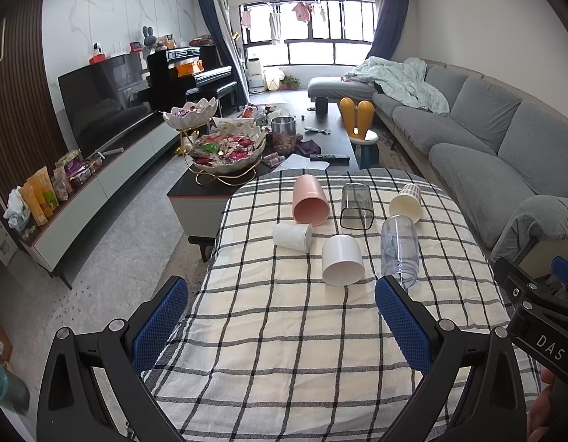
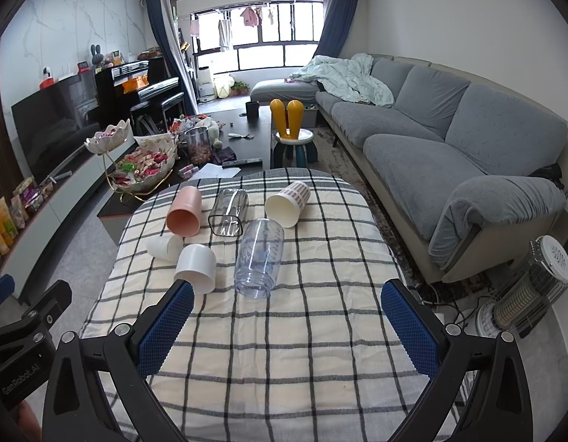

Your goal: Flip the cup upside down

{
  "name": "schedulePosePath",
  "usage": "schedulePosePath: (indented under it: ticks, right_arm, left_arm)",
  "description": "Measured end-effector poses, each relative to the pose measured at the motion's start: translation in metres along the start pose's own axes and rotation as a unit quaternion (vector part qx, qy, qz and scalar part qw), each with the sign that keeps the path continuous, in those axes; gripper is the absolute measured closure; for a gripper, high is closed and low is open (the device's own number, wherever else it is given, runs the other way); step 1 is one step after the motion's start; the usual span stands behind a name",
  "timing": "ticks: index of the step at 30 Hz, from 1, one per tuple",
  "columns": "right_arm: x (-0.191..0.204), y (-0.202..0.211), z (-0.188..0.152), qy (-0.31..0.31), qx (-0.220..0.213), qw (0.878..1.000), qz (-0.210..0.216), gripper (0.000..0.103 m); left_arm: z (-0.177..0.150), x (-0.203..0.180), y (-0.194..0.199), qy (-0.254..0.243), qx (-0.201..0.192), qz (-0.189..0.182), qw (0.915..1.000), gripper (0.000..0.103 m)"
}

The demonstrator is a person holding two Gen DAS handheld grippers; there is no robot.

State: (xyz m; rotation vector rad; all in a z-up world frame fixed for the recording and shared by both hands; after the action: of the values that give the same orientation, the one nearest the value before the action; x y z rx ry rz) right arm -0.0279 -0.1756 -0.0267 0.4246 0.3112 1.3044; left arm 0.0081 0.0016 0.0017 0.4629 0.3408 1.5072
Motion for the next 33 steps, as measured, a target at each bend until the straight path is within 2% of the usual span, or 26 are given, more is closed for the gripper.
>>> schedulePosePath:
  ticks: [12,23,33]
  right_arm:
    - [0.0,0.0,0.0,0.0,0.0,1.0,0.0,0.001]
    - [0.006,-0.012,0.004,0.004,0.003,1.0,0.004,0.001]
    - [0.04,-0.064,0.018,0.02,0.019,0.999,0.017,0.001]
  left_arm:
    - [0.001,0.0,0.001,0.0,0.0,0.001,1.0,0.0]
    - [-0.005,0.011,-0.015,-0.004,-0.001,0.015,0.9999,0.0]
    - [-0.001,0.03,-0.059,0.007,0.009,0.018,0.9998,0.0]
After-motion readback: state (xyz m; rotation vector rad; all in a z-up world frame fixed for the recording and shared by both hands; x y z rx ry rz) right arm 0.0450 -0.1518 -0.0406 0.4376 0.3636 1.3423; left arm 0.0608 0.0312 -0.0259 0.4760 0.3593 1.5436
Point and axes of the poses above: each gripper's, at about its wrist camera, not at the fingertips, and y roughly against the way its jaws point, x to its left, z to its top, the point moved 2 cm from there along -y, roughly the way its jaws point, and after that the axes turned 11 degrees about -x, right-handed, at the moved point
